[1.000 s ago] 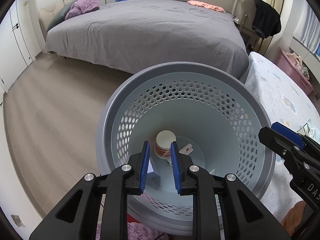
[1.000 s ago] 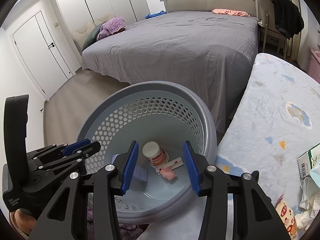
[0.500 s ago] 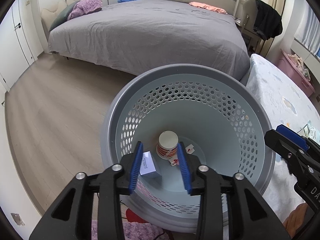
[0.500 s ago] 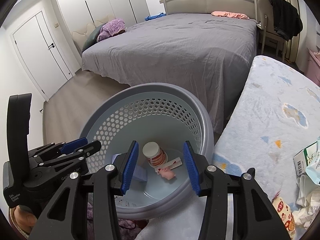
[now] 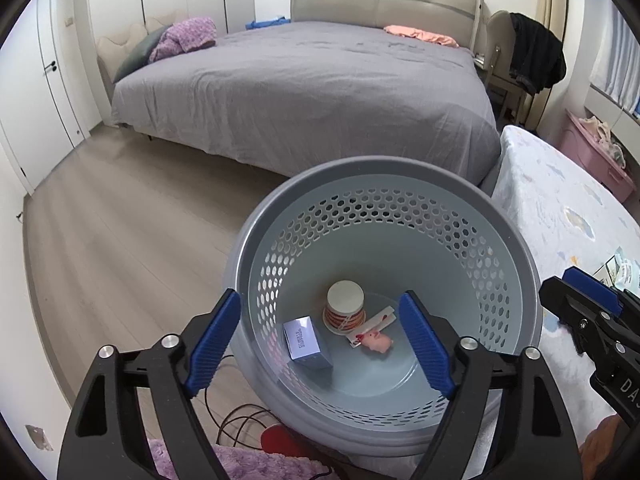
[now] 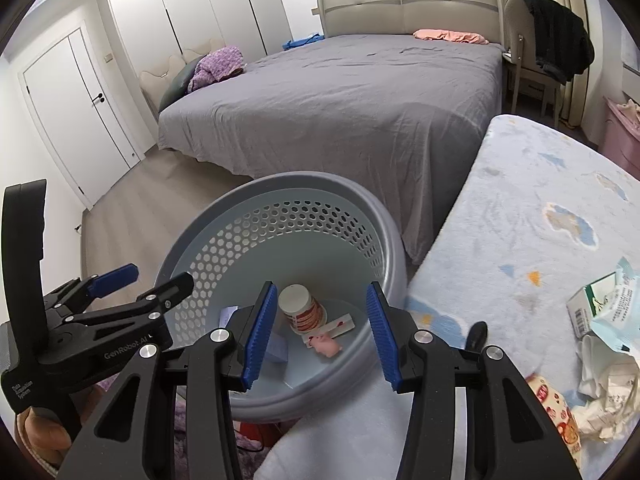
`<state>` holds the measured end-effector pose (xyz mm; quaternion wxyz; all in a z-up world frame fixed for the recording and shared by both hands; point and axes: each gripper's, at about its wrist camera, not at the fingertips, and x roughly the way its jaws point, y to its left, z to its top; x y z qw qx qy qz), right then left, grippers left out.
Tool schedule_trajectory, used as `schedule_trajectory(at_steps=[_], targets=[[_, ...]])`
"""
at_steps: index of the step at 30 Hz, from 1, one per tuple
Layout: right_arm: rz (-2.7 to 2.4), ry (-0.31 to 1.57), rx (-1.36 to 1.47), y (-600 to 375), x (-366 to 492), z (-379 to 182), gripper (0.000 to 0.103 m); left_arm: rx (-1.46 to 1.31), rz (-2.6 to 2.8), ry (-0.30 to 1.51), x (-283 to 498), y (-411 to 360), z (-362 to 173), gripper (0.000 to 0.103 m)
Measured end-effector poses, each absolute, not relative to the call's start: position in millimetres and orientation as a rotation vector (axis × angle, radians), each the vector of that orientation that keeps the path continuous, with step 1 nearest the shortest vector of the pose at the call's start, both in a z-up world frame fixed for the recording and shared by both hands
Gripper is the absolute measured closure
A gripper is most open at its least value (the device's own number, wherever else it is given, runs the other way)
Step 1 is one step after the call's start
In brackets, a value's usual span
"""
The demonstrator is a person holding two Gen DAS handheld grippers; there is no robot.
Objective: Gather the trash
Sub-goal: 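Move both tools back toward the table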
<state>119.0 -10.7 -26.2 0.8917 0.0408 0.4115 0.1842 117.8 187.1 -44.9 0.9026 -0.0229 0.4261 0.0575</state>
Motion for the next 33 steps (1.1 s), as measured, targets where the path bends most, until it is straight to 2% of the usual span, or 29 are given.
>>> schedule_trajectory(at_steps=[10, 22, 33], targets=[[0.352, 0.813, 0.105, -29, 96, -18, 0.046, -0.046, 0.117, 0.837, 103, 176, -30, 0.009], [0.238, 0.773, 0.102, -74, 54, -5, 0.040, -0.039, 0.063, 0.800, 85, 142, -12, 0.008], [0.032, 0.814, 0.136, -160, 15, -15, 0.036, -0.043, -0.048, 0.804, 71, 78, -10, 0.008]])
